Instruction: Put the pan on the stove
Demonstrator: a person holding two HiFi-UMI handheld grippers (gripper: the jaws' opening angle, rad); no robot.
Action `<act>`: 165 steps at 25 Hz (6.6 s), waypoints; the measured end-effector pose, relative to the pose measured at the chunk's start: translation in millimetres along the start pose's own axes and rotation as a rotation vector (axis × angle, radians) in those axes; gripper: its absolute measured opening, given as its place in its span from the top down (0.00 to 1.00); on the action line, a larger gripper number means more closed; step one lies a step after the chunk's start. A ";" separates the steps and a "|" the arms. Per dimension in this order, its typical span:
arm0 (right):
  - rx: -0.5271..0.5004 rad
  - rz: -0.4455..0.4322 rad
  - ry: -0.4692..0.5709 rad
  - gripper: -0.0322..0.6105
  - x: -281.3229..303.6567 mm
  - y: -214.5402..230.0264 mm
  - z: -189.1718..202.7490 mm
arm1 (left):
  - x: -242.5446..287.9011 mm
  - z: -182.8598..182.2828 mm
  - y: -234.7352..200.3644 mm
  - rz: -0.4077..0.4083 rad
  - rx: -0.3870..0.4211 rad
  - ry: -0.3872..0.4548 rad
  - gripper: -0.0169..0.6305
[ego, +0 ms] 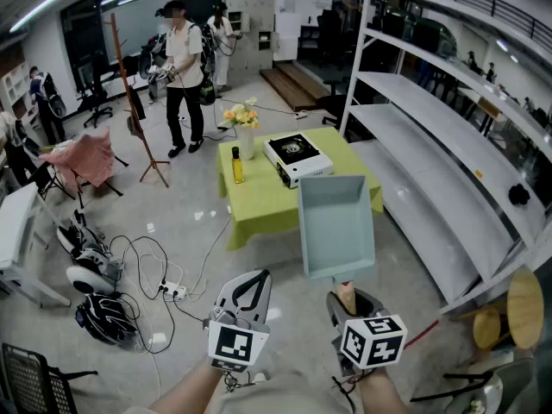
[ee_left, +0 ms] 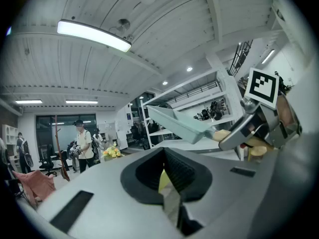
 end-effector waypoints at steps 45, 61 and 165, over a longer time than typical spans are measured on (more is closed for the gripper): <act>-0.092 -0.035 0.068 0.69 49.3 101.0 -4.5 | 96.6 22.3 34.5 -0.073 -0.038 0.006 0.96; -0.087 -0.020 -0.015 0.69 199.2 84.7 -61.9 | 179.3 61.7 -95.9 -0.039 -0.052 -0.047 0.96; -0.229 -0.027 -0.392 0.52 722.7 100.9 -217.8 | 483.6 203.5 -438.7 0.037 -0.266 -0.302 0.96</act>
Point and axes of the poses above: the fingertips, and each gripper's own axes: x forward along the fingers, y to its right, z out of its underside, the point moved 4 cm from there along -x, backward along the fingers, and after that the axes turned 15 degrees about z, right-handed, at the moved point
